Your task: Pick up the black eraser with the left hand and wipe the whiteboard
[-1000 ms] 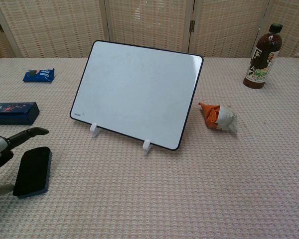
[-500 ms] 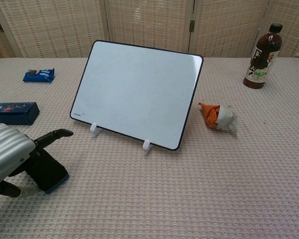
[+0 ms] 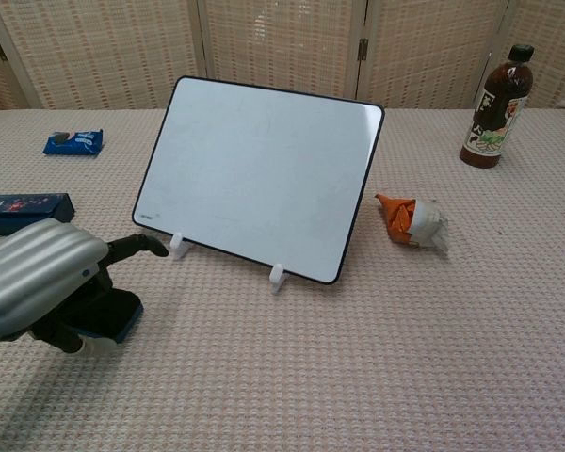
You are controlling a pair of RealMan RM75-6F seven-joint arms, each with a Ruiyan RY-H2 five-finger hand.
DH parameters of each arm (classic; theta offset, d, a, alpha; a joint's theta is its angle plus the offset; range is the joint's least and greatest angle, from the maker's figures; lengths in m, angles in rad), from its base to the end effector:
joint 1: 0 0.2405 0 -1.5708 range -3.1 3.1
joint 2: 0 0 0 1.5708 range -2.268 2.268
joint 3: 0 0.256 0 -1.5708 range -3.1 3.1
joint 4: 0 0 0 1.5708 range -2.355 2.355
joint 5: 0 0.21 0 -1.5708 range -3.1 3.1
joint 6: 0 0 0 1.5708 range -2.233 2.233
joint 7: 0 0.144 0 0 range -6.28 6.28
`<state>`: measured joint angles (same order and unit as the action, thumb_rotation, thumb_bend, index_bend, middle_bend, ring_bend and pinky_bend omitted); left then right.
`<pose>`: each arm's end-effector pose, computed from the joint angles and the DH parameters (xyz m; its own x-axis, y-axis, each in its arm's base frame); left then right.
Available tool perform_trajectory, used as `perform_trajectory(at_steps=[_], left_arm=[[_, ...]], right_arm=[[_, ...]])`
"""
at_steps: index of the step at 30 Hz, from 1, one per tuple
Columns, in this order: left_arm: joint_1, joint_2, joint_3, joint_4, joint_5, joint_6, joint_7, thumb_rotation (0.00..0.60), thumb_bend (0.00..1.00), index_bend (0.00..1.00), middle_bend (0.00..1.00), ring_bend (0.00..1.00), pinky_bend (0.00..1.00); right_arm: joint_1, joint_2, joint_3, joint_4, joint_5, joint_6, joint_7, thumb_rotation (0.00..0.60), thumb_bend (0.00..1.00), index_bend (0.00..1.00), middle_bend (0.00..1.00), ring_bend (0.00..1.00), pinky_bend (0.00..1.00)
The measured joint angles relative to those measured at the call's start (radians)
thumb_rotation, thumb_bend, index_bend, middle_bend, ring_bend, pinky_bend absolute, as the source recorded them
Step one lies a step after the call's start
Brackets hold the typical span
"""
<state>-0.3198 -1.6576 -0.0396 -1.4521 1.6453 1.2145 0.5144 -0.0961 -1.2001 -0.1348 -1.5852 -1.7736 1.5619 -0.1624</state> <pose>-0.1954 0.2172 -0.0366 0.5852 0.0552 0.8090 0.7312 -0.4672 -0.4970 -0.3006 -0.0830 0.1092 0.4795 -0.1559 0.8636 -0.8764 -0.1347 0.4623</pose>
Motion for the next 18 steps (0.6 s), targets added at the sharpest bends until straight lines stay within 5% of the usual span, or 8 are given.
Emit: perform_trajectory(at_steps=[9, 18], left_arm=[[-0.079, 0.218, -0.036, -0.281, -0.321, -0.267, 0.03, 0.6, 0.14, 0.3, 0.99, 0.82, 0.89], [-0.152, 0.273, -0.047, -0.281, -0.403, -0.316, 0.011, 0.6, 0.15, 0.27, 0.99, 0.82, 0.89]], right_arm=[[-0.001, 0.001, -0.007, 0.0, -0.006, -0.001, 0.002, 0.6, 0.32, 0.0, 0.0, 0.0, 0.0], [0.003, 0.0, -0.004, -0.006, 0.011, -0.019, -0.01, 0.6, 0.32, 0.0, 0.0, 0.0, 0.0]])
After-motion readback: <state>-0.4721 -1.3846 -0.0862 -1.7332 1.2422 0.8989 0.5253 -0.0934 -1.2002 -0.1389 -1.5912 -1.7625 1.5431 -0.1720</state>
